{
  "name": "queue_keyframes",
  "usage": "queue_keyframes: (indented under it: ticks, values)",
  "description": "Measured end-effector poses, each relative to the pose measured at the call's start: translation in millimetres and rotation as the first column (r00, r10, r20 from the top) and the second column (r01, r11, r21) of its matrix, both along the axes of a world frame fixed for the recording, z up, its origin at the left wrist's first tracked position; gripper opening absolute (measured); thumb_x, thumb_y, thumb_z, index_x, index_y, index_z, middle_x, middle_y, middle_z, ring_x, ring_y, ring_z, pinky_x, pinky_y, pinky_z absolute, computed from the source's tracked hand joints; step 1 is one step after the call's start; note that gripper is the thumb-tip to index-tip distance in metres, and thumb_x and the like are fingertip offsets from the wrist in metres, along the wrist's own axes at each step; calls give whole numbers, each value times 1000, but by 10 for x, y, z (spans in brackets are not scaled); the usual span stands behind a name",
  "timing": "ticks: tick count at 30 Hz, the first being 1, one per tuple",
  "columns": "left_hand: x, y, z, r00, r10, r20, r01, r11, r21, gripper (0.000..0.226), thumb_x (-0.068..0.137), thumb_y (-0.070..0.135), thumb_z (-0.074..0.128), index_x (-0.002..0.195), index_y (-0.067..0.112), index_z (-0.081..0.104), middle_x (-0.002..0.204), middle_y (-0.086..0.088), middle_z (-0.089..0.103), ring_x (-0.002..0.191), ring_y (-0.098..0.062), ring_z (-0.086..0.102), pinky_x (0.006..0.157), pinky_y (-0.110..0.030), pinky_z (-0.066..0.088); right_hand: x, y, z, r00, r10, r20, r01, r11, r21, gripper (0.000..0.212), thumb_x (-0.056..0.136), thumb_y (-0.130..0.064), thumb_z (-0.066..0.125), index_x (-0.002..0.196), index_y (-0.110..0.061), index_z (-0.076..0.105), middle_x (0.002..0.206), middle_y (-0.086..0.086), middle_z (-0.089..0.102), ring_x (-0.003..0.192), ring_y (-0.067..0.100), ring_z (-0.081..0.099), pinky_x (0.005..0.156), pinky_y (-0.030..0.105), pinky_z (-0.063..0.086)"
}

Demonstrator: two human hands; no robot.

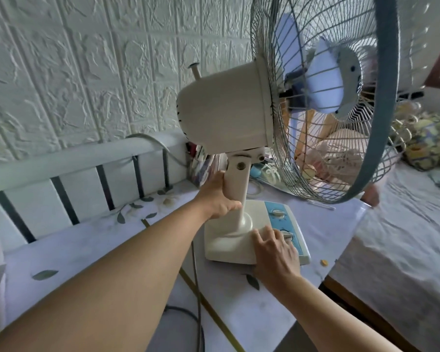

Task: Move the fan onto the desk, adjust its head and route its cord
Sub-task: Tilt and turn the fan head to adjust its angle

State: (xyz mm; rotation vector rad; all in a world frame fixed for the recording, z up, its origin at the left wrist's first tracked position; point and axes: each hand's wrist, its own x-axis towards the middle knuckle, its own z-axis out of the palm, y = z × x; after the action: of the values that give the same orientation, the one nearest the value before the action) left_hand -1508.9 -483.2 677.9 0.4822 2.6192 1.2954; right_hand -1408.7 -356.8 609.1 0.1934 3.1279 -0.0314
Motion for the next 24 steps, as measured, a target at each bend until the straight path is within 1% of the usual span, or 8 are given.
queue_keyframes:
  ticks: [2,5,9,13,15,17,21,24]
  values:
    - [21,-36,63,1000,-10,25,10,1000,12,68,80,22,70,136,19,32,129,-9,55,117,-29,54,101,-45,45,13,6,11,1000,-7,26,7,1000,-18,73,82,-31,68,142,-20,30,137,9,38,127,28,38,104,40,37]
    - [29,-32,171,999,4,35,-7,995,100,62,85,23,65,138,18,33,129,-12,57,117,-30,55,99,-47,46,9,19,19,998,-41,48,43,998,-38,73,81,-35,68,142,-24,29,139,11,35,129,30,36,106,41,36]
    - [16,30,202,998,39,39,-46,980,193,53,85,22,63,132,14,40,132,-14,53,117,-31,55,100,-47,45,-38,15,-27,998,-54,36,56,998,-41,73,84,-26,65,144,-28,24,138,14,34,129,33,36,101,42,41]
    - [27,40,155,998,57,-19,-53,984,170,48,84,23,66,125,12,43,129,-13,55,115,-32,55,99,-48,46,-46,52,-59,999,-27,29,27,1000,-2,71,84,-21,64,144,-26,25,130,13,40,125,32,40,93,41,46]
    - [65,49,149,994,88,-63,-77,983,165,46,83,26,67,121,11,45,128,-11,55,113,-31,56,97,-48,47,-43,98,-51,1000,-2,13,2,1000,14,66,88,-17,59,144,-25,27,130,12,41,124,31,42,90,40,47]
    - [113,71,136,986,126,-109,-111,984,141,44,82,30,67,116,13,45,126,-10,56,111,-31,57,95,-48,48,-38,159,-36,1000,28,9,-28,999,20,63,90,-14,55,145,-26,26,133,11,40,125,30,42,91,40,47]
    - [226,157,83,966,207,-158,-191,975,111,40,80,35,68,102,19,40,120,-8,56,107,-32,58,90,-48,49,-22,316,6,993,118,12,-118,992,34,64,88,-8,55,143,-25,27,141,8,34,132,28,37,92,39,47]
    - [319,220,59,941,289,-177,-274,956,102,41,79,39,67,104,18,43,116,-8,60,105,-32,59,89,-48,50,-19,411,25,985,169,-31,-166,983,82,57,87,-6,53,137,-26,34,142,2,35,131,24,37,90,36,47]
